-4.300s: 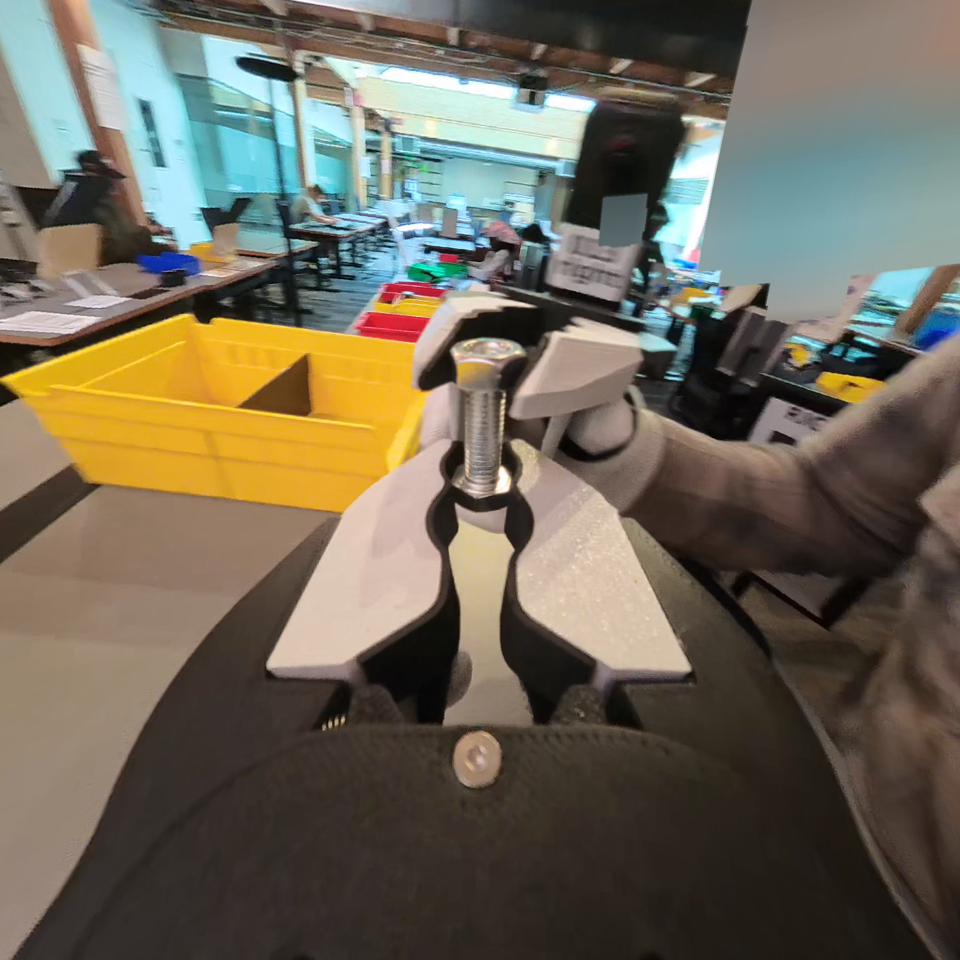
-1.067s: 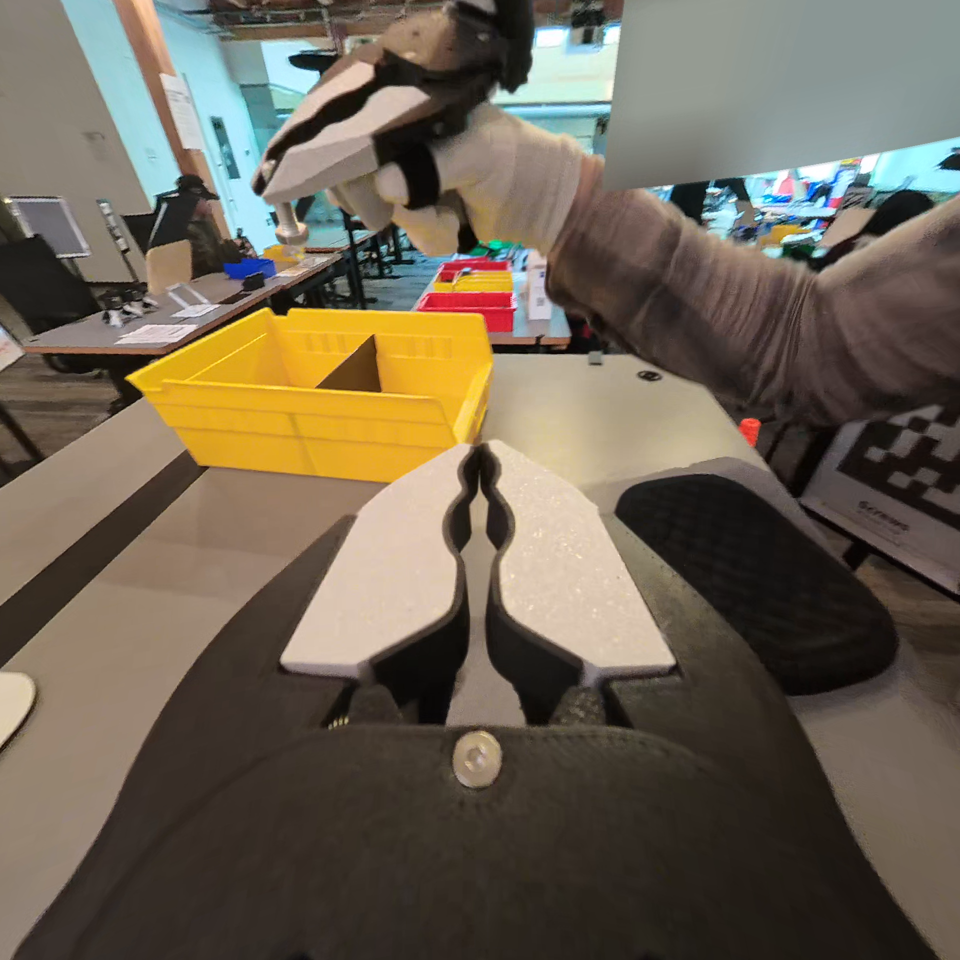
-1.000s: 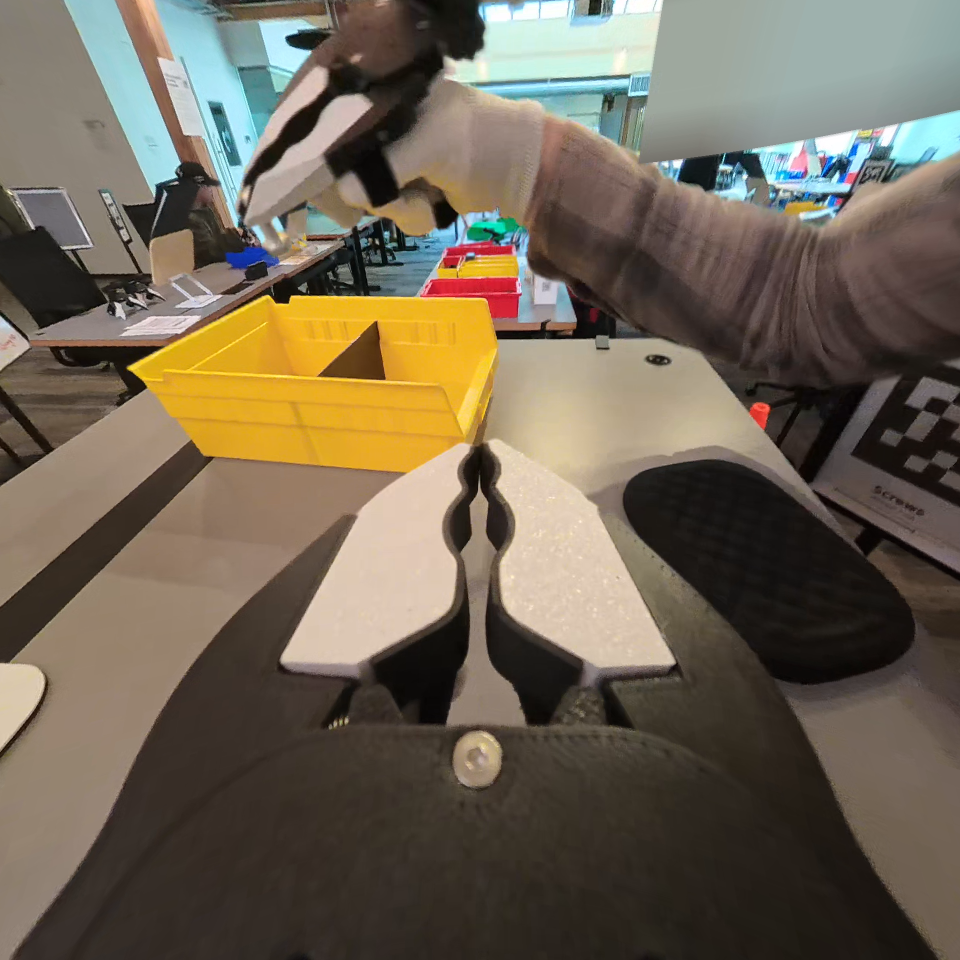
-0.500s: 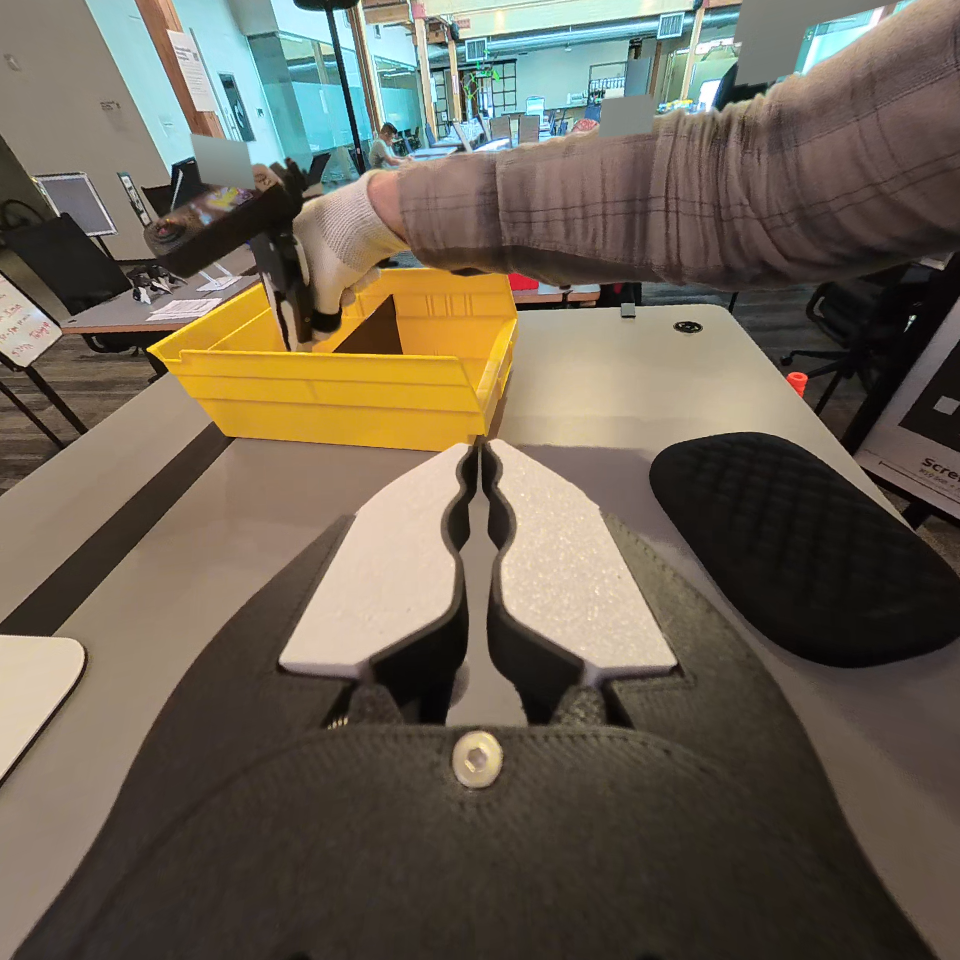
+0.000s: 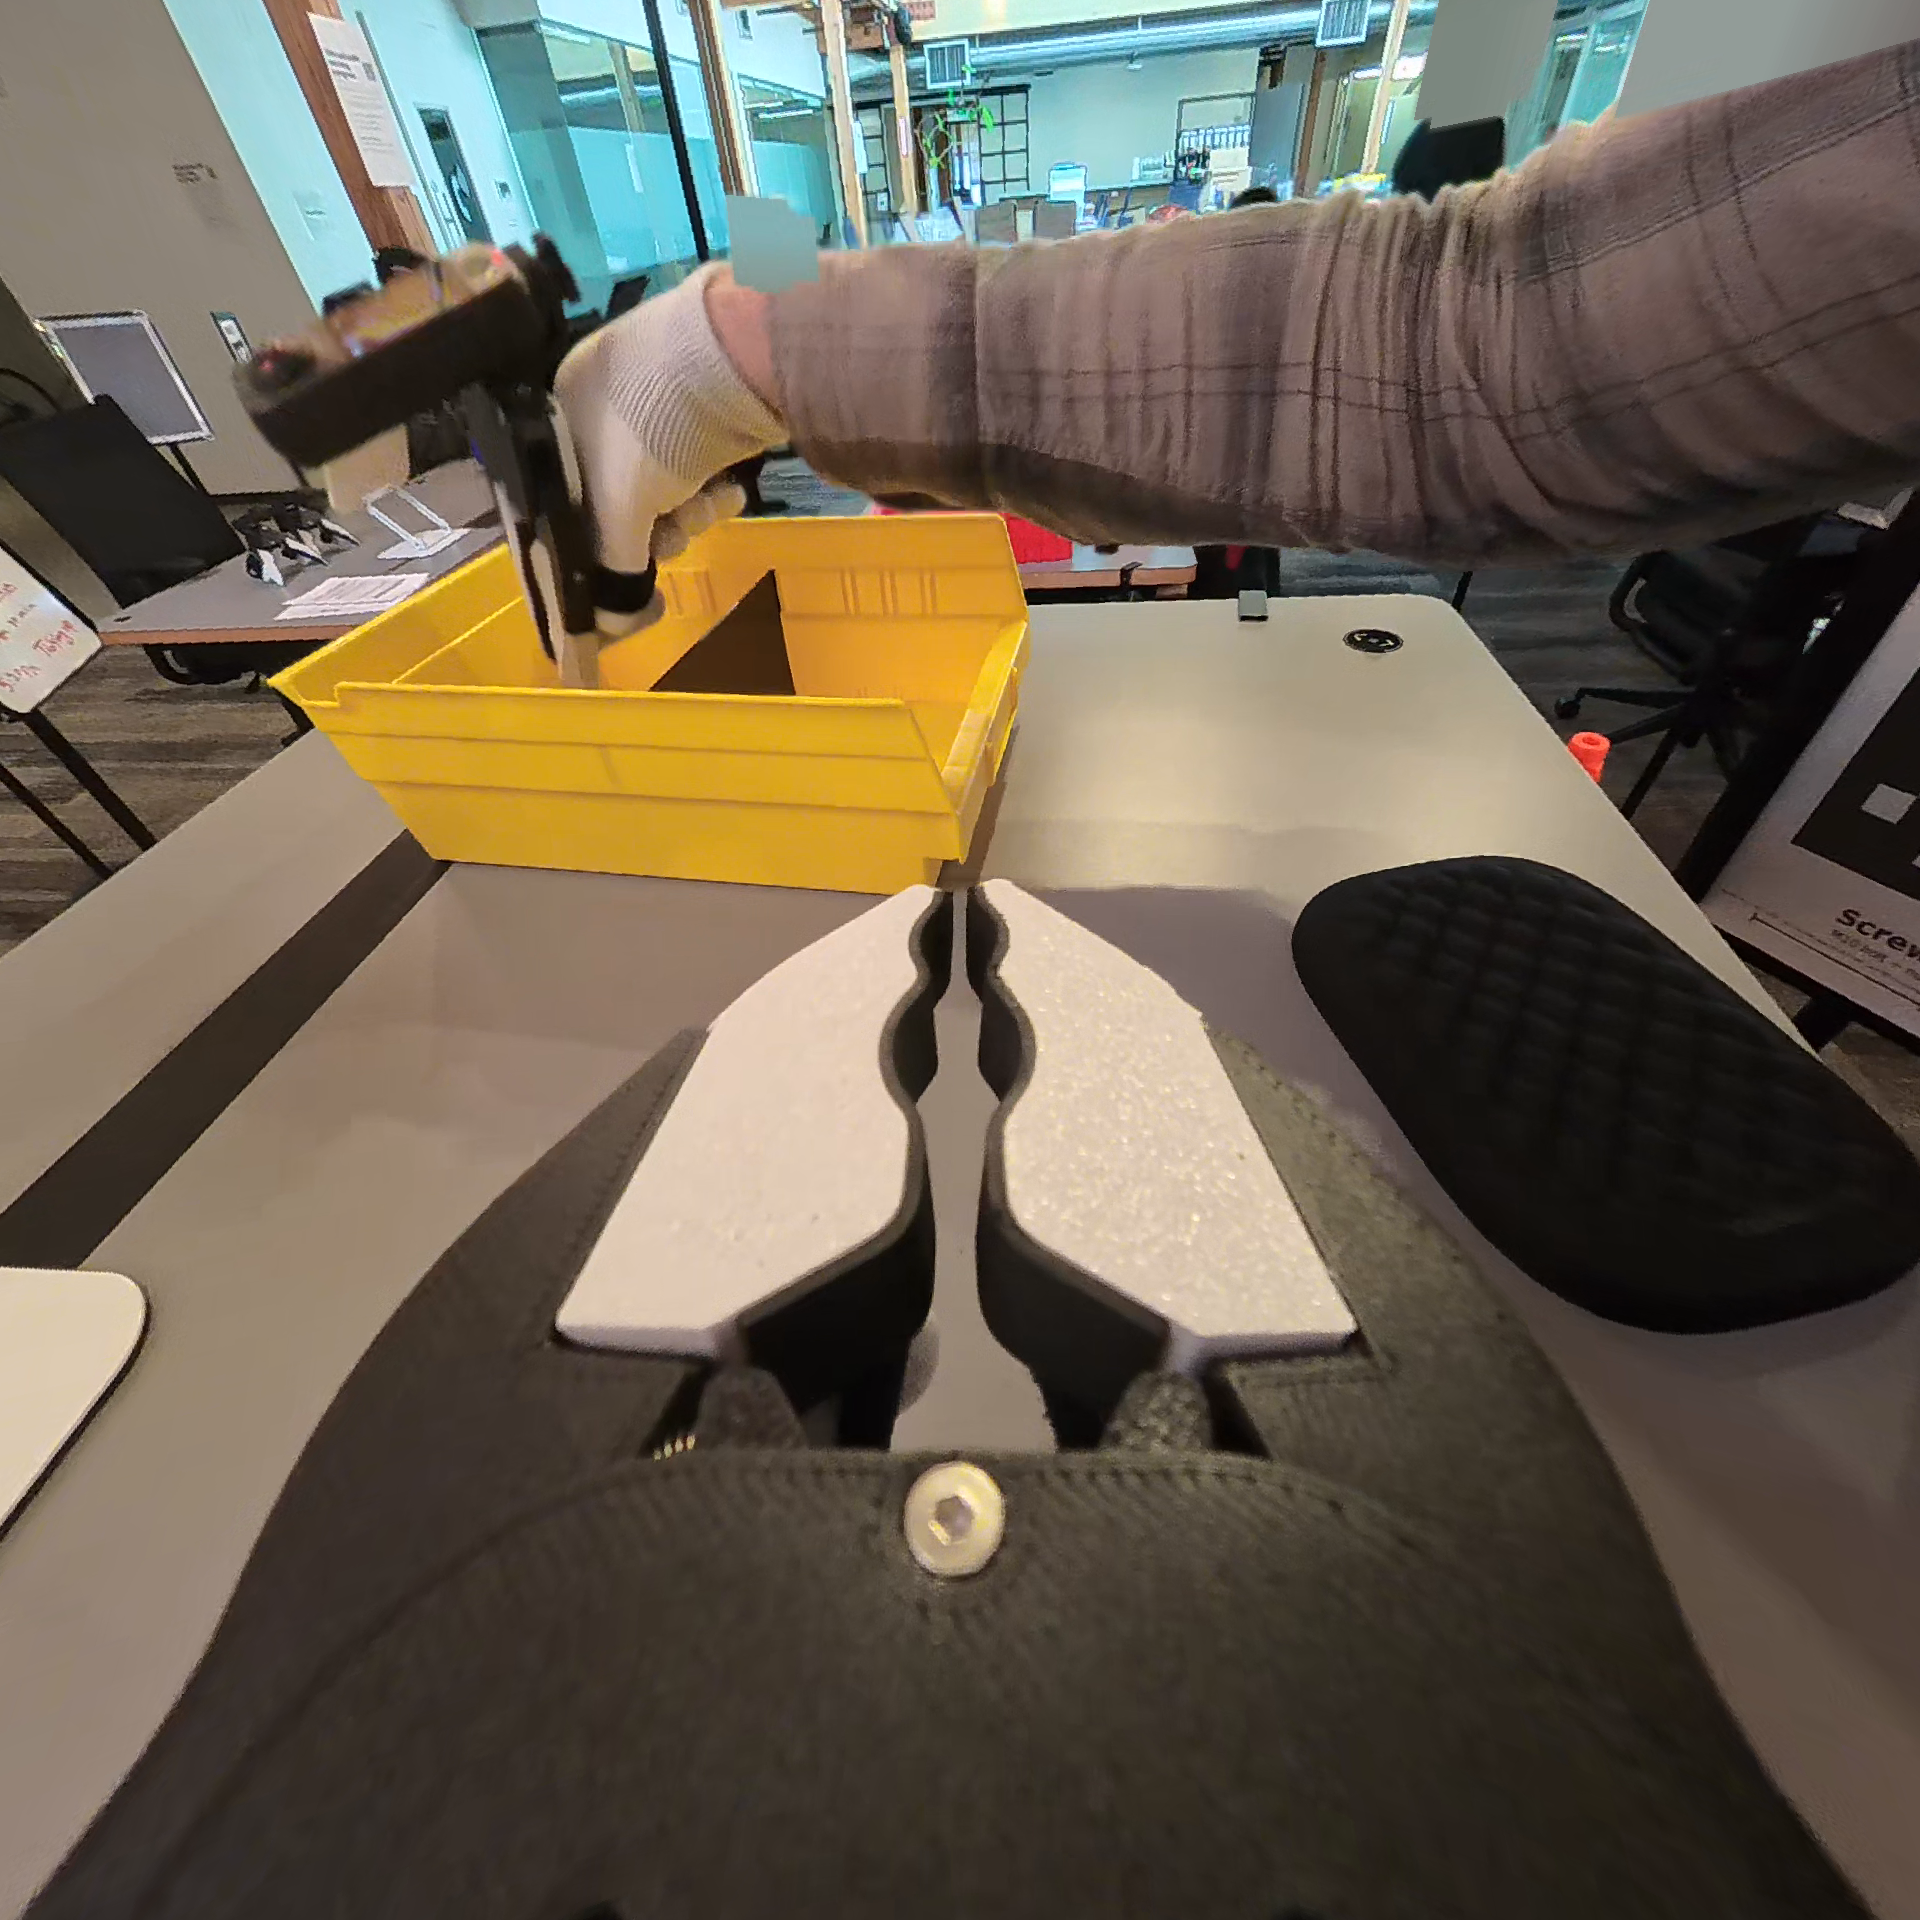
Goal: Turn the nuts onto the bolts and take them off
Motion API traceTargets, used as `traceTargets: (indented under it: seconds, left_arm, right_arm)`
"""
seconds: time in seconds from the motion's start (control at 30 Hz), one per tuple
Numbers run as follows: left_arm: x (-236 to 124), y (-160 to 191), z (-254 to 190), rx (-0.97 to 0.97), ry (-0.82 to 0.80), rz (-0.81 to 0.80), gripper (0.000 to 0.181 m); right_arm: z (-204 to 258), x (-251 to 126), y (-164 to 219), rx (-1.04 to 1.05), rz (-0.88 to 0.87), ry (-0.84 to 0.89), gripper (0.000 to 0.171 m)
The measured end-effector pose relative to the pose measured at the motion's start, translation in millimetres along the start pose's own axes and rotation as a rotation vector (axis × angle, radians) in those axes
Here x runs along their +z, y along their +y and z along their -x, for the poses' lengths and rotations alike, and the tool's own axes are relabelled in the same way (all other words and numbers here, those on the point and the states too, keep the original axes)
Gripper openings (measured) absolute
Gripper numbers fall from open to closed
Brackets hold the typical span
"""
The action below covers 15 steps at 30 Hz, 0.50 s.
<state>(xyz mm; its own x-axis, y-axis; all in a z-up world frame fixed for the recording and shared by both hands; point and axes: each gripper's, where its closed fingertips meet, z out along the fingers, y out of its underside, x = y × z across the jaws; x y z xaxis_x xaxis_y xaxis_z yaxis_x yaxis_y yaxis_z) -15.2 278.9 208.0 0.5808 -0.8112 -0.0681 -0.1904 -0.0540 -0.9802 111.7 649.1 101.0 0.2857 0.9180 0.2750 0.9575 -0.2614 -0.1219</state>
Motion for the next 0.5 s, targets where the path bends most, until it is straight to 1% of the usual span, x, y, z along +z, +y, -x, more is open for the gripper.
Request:
traceTargets:
  seconds: [0.07,0.17,0.23,0.3,0.33,0.37,0.43,0.5]
  left_arm:
    - [-1,-4,0,0.003,-0.005,-0.007,0.002]
    - [-3,-12,-1,0.022,-0.012,-0.023,0.002]
    - [-6,-17,-1,0.026,-0.016,-0.035,0.002]
    - [-7,-21,3,0.026,-0.04,-0.042,0.003]
    - [-9,-23,4,0.021,-0.049,-0.047,0.003]
    - [-10,-26,5,0.016,-0.052,-0.053,0.003]
    - [-14,-33,6,0.017,-0.064,-0.072,0.003]
    - [-21,-43,8,0.034,-0.091,-0.081,0.004]
  right_arm:
    - [-2,-24,1,-0.013,-0.015,0.045,0.021]
    - [9,-85,-11,-0.047,-0.116,0.121,0.015]
    - [36,-138,-37,-0.072,-0.288,0.12,0.01]
    - [74,-196,-70,-0.121,-0.497,0.107,0.005]
    - [92,-222,-84,-0.152,-0.58,0.127,0.003]
    - [113,-247,-98,-0.191,-0.666,0.135,0.003]
    - [161,-295,-125,-0.246,-0.864,0.093,0.004]
    - [200,-334,-142,-0.274,-1.041,0.039,0.003]
